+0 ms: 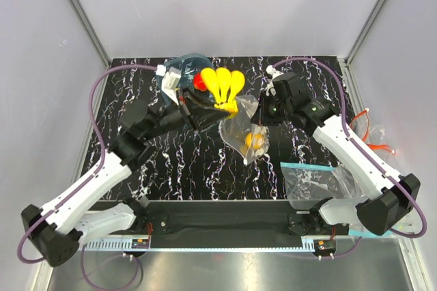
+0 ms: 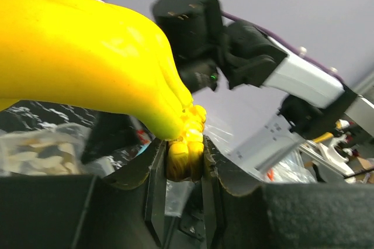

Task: Place the food in the zip-top bag and seal the zipper
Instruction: Place the fake fruit in the zipper food storage bag.

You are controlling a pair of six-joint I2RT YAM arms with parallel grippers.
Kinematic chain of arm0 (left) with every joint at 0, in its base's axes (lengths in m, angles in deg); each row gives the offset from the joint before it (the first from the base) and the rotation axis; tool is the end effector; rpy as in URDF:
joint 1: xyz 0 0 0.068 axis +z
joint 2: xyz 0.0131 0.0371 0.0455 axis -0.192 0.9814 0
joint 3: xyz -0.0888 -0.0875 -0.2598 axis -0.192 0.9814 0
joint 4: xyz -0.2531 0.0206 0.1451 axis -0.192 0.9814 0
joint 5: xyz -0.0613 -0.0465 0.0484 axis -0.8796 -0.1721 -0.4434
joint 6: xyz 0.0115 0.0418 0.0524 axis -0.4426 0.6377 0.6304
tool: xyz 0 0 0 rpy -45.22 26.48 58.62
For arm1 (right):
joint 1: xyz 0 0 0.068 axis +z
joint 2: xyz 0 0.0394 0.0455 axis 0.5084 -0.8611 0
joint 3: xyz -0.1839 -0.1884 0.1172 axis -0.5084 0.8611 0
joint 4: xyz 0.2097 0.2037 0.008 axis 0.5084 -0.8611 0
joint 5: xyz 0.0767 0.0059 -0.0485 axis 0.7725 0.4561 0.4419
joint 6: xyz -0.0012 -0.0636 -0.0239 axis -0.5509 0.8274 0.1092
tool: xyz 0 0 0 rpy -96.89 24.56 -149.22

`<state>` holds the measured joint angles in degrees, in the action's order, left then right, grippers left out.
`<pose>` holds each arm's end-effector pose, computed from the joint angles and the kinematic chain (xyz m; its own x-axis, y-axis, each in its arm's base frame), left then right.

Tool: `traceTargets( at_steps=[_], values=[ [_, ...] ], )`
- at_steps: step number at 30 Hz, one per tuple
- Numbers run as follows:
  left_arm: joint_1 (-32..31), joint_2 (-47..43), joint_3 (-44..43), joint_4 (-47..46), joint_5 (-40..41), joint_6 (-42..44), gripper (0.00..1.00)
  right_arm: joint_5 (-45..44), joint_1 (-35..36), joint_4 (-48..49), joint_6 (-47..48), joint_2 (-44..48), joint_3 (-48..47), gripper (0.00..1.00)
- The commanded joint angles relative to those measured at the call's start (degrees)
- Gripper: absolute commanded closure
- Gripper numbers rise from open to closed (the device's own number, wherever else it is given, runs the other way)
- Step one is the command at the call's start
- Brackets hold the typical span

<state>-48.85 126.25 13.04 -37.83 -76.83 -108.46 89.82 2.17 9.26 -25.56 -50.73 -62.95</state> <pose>0.1947 -0.1870 0.4312 -0.4161 -0.3498 -0.8393 0.8471 0.1865 -0.4977 0.2663 0.1790 0.3661 -0.7649 -0.0137 -0.6440 -0.3291 0.8678 0.3724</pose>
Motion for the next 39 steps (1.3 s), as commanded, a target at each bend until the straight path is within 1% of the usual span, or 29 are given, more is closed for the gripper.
traceTargets(
  at_steps=[1, 3, 6, 7, 10, 15, 18, 25, 27, 30, 31, 33, 34, 36, 39],
  values=[
    [-2.4, -4.6, 2.1, 0.2, -0.8, -1.9, 0.94, 3.1, -1.1, 5.5, -2.5, 2.5, 1.4, 1.00],
    [-3.0, -6.0, 3.8, -0.4, -1.3, -3.3, 0.94, 3.9, -1.6, 6.9, -3.1, 2.9, 2.4, 1.00],
    [-4.8, -7.7, 7.4, -5.0, -1.8, -6.8, 0.94, 5.1, -2.2, 8.6, -3.8, 3.6, 3.6, 1.00],
    [-5.5, -7.4, 8.1, -7.5, -2.7, -7.5, 0.95, 5.5, -2.3, 9.0, -4.0, 3.7, 3.7, 1.00],
    [-7.9, -5.2, 9.5, -9.8, -3.5, -8.8, 0.95, 6.0, -2.6, 9.9, -4.3, 4.6, 4.3, 1.00],
    [-9.5, -2.5, 10.6, -14.2, -4.8, -10.3, 0.95, 6.0, -2.8, 9.6, -4.4, 6.0, 4.0, 1.00],
    [-9.5, -1.1, 10.8, -13.9, -5.0, -9.6, 0.96, 5.9, -3.1, 8.7, -4.4, 7.0, 3.9, 1.00],
    [-9.4, 3.5, 12.9, -17.2, -4.2, -9.4, 0.96, 5.8, -3.6, 7.8, -4.5, 9.0, 4.8, 1.00],
    [-9.4, 4.8, 13.0, -16.8, -3.4, -8.2, 0.97, 5.8, -3.6, 7.9, -4.7, 9.6, 5.4, 1.00],
    [-9.4, 5.7, 12.3, -13.5, -0.9, -4.9, 0.98, 6.1, -3.6, 8.1, -4.8, 10.1, 6.4, 1.00],
    [-9.4, 6.3, 12.4, -14.1, -0.3, -4.1, 0.98, 6.2, -3.6, 8.3, -4.9, 10.3, 6.6, 1.00],
    [-9.2, 7.2, 13.0, -17.2, -1.6, -2.7, 0.99, 6.6, -3.6, 9.0, -5.3, 10.5, 7.6, 1.00],
    [-9.2, 7.8, 12.8, -20.4, -4.1, -2.4, 0.99, 6.8, -3.6, 9.1, -5.5, 10.5, 7.9, 1.00],
    [-9.2, 9.4, 12.4, -23.3, -6.8, -2.6, 0.99, 7.7, -3.7, 10.1, -6.2, 11.0, 8.9, 1.00],
    [-9.0, 11.2, 12.8, -31.4, -10.2, -6.5, 0.99, 8.1, -3.9, 10.7, -6.4, 11.7, 9.9, 1.00]
  ],
)
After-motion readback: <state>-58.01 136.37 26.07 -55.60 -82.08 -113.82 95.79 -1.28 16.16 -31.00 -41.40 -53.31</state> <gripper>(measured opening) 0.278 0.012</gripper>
